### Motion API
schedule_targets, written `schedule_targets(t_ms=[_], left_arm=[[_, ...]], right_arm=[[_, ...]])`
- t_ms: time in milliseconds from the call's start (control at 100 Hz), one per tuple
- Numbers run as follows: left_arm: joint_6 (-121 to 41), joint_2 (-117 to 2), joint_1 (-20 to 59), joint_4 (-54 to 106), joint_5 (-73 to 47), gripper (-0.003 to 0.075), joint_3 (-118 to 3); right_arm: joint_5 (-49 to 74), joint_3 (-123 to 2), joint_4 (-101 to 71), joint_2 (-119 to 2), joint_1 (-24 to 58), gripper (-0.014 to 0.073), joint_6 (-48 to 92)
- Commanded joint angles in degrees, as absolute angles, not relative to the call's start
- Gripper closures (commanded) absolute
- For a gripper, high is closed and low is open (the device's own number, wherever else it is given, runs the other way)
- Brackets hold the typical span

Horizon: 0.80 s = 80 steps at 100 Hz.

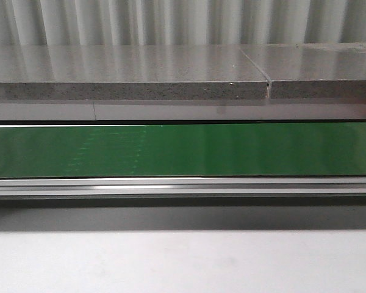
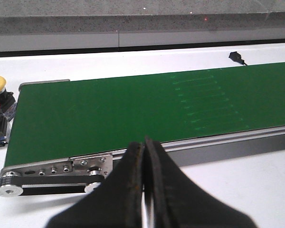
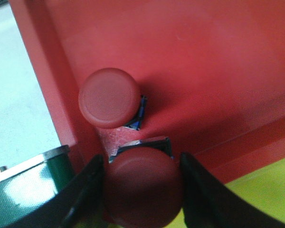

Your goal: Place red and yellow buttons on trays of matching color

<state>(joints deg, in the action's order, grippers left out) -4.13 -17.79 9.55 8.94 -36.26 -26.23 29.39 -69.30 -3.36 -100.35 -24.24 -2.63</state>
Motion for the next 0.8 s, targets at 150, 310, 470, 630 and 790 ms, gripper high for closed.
schedule_targets(t_ms=[150,310,470,630,790], left_arm=[[-4.1,-18.3,10.1,9.9,-32.3,0.0741,-27.8],[-4.1,-18.3,10.1,9.9,-32.3,0.0741,-27.8],[-4.1,-18.3,10.1,9.9,-32.3,0.0741,-27.8],[-4.1,-18.3,10.1,9.9,-32.3,0.0741,-27.8],[-4.1,-18.3,10.1,9.9,-32.3,0.0741,-27.8]], right_arm=[[23.8,-71.2,-3.6,-100.6,-24.6,0.0391,-2.6],[24.6,-71.2,-3.6,-101.1,-24.6,0.0354,-2.6],[25.0,-71.2,-3.6,-101.3,-24.6,0.0132,-2.6],[24.9,-71.2,-3.5,-100.9,-24.6,0.0084,-2.6],[26.5,-71.2,-3.5,-98.5,-24.6,0.0084,-2.4]])
